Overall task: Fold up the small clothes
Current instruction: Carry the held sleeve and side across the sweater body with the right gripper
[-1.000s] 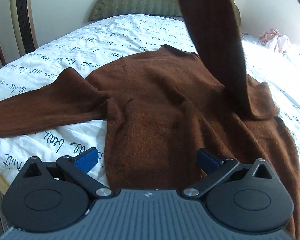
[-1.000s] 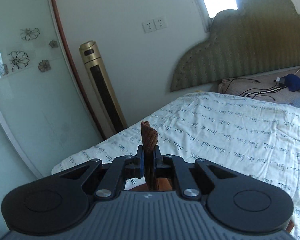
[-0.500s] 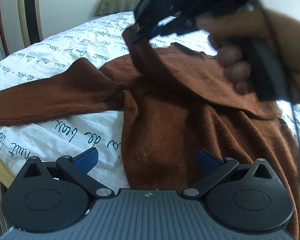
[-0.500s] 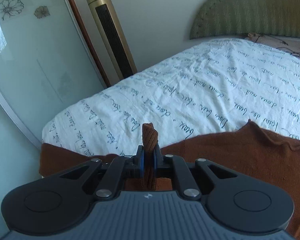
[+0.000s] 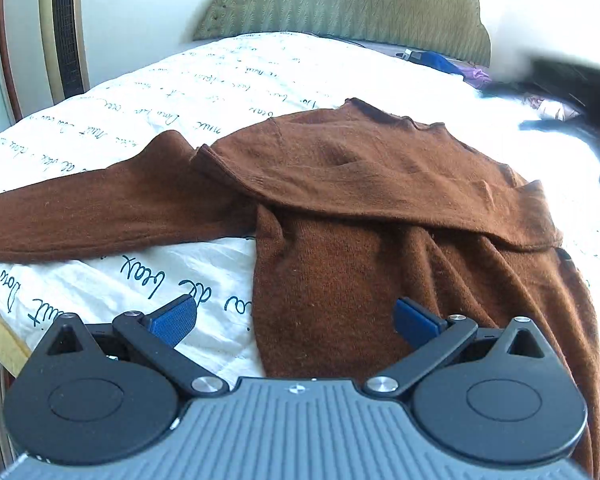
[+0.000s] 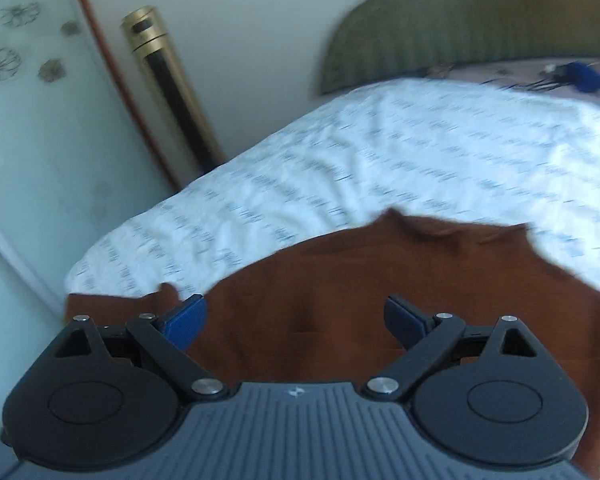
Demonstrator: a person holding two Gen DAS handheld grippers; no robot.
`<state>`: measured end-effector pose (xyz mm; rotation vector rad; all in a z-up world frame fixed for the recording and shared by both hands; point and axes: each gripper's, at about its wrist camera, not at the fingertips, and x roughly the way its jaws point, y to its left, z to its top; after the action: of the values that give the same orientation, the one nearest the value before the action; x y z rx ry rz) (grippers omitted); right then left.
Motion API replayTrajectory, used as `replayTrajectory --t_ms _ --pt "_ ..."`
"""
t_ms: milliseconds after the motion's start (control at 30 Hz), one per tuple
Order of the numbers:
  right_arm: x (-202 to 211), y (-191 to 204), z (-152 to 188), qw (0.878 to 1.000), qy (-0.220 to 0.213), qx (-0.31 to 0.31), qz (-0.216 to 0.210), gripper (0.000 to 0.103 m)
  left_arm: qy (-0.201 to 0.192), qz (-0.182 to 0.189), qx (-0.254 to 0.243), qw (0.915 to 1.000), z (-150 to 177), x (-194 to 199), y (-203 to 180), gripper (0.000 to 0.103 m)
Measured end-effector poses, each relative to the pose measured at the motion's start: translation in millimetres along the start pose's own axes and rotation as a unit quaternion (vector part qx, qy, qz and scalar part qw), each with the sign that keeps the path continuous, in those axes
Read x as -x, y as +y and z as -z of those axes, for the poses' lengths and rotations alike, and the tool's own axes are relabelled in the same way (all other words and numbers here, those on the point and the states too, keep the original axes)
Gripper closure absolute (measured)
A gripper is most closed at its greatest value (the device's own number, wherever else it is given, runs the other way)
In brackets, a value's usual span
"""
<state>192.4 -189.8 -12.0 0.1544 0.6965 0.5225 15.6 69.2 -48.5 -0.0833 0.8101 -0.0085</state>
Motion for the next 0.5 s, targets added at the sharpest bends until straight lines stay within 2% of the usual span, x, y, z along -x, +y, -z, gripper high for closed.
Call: replayTrajectory --t_ms 100,167,267,367,400,433,467,500 --pt "30.9 -76.9 8.6 0.996 -0.011 -0.05 0.079 0.007 0.004 -0.001 -0.002 1.0 -2.3 -1.2 -4.2 0.0" --pt "40.0 -121.9 21.6 0.991 -0.003 -0.091 0.094 0.007 0.006 -0.003 -0.006 1.0 -2.5 -0.8 -8.4 0.0" --pt "39.5 -160.2 45.5 0.987 0.008 -0.14 0.081 0.007 0.005 -0.006 -0.016 0.9998 -2.0 2.6 -13.7 0.0" --pt "32.5 -173.3 65.4 0.985 0.008 -0.169 0.044 0.007 0.002 -0.011 -0.019 0.9998 -3.0 3.2 -15.9 0.0" --pt "29.6 -174.3 70.3 0.984 0.009 -0.173 0.029 0.011 0.005 -0.013 -0.019 0.9997 -3.5 2.6 -16.0 0.0" --pt "24.4 -174.0 75.0 0.985 0.011 -0.172 0.014 0.019 0.007 -0.013 -0.019 0.9997 -3.2 2.9 -16.0 0.0" --pt "19.8 -173.3 77.9 0.985 0.017 -0.172 0.009 0.049 0.007 -0.014 -0.018 0.9997 -2.8 3.0 -15.6 0.0" --pt "12.7 -173.8 81.9 0.983 0.026 -0.18 0.011 0.064 0.007 -0.017 -0.018 0.9997 -2.4 2.9 -15.2 0.0"
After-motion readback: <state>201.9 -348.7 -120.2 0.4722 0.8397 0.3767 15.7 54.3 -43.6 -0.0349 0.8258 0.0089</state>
